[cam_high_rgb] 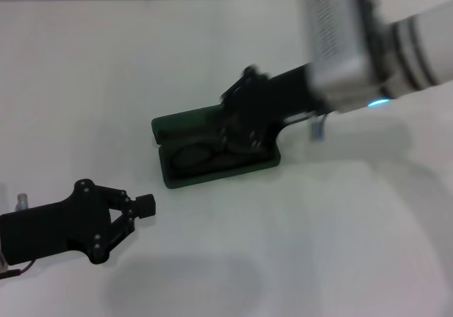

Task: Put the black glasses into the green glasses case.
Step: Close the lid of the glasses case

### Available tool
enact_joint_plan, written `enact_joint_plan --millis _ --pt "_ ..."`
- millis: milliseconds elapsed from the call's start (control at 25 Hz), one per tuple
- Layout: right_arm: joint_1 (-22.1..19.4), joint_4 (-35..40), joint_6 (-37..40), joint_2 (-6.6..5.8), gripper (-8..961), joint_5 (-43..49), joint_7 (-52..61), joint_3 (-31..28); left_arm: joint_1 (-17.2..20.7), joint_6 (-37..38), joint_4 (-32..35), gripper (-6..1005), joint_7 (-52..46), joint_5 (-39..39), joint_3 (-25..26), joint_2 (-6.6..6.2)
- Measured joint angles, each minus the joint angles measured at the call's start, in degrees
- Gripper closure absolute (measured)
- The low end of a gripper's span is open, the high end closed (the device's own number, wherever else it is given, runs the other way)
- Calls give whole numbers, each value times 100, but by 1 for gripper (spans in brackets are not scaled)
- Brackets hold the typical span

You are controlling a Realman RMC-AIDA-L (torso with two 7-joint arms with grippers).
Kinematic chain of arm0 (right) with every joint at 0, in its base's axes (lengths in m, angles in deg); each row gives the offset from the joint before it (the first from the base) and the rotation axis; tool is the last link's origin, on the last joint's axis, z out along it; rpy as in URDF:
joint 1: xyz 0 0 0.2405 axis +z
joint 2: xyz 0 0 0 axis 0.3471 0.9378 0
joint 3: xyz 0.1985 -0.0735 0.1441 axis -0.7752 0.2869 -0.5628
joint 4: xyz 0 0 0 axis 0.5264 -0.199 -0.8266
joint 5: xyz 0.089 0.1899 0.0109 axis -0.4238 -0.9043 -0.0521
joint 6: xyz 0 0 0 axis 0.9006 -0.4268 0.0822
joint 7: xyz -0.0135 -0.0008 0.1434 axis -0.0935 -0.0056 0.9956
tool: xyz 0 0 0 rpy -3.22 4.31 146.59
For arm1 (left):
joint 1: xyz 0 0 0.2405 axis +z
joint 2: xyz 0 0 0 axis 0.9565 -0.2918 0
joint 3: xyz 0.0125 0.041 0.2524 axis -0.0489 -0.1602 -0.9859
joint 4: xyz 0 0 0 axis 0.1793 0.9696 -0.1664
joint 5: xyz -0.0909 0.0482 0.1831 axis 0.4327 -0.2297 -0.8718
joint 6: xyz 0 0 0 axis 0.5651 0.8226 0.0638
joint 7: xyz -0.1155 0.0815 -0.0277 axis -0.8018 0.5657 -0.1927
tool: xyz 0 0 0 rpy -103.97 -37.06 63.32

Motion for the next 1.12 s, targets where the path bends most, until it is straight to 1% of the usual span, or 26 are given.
enact_joint_plan --millis 40,80,200,280,320,400,440,480,560,680,760,880,1120 --pt "-181 12 143 -5 732 -231 -1 -337 -3 0 7 1000 -19 2 4 -4" --pt "-287 1 231 -10 728 -373 -4 -518 -15 -3 11 1000 -34 3 14 -4" --pt "-736 -241 523 -21 717 -1061 -216 -1303 -69 -26 -7 1000 -43 7 100 17" --pt "-1026 -749 822 -45 709 -1609 -730 -1895 -109 -37 -21 1000 -52 7 169 32" --pt "-1110 -1005 971 -52 705 -1741 -951 -2093 -147 -46 -26 1000 -77 7 192 41" --pt "-1225 -1637 1329 -64 697 -1867 -1526 -2556 -204 -95 -32 1000 -128 -8 201 67" --pt "-1239 -1842 1403 -69 693 -1862 -1700 -2668 -241 -149 -36 1000 -158 -26 198 84" --pt "-1262 -2266 1501 -81 690 -1853 -2079 -2850 -274 -210 -44 1000 -179 -47 189 103" --pt "-1283 -2891 1536 -104 682 -1836 -2712 -2954 -344 -359 -59 1000 -195 -85 178 136" --pt "-1316 -3522 1532 -100 670 -1836 -3549 -2963 -429 -629 -87 1000 -284 -137 177 173" --pt "-1400 -3825 1573 -65 576 -1843 -4123 -2941 -491 -782 -104 1000 -336 -202 177 199" --pt "-1554 -3979 1753 -29 434 -1869 -4488 -2915 -538 -906 -109 1000 -340 -271 176 258" --pt "-1693 -4003 1941 -44 319 -1840 -4547 -2916 -581 -1211 -105 1000 -344 -281 177 290"
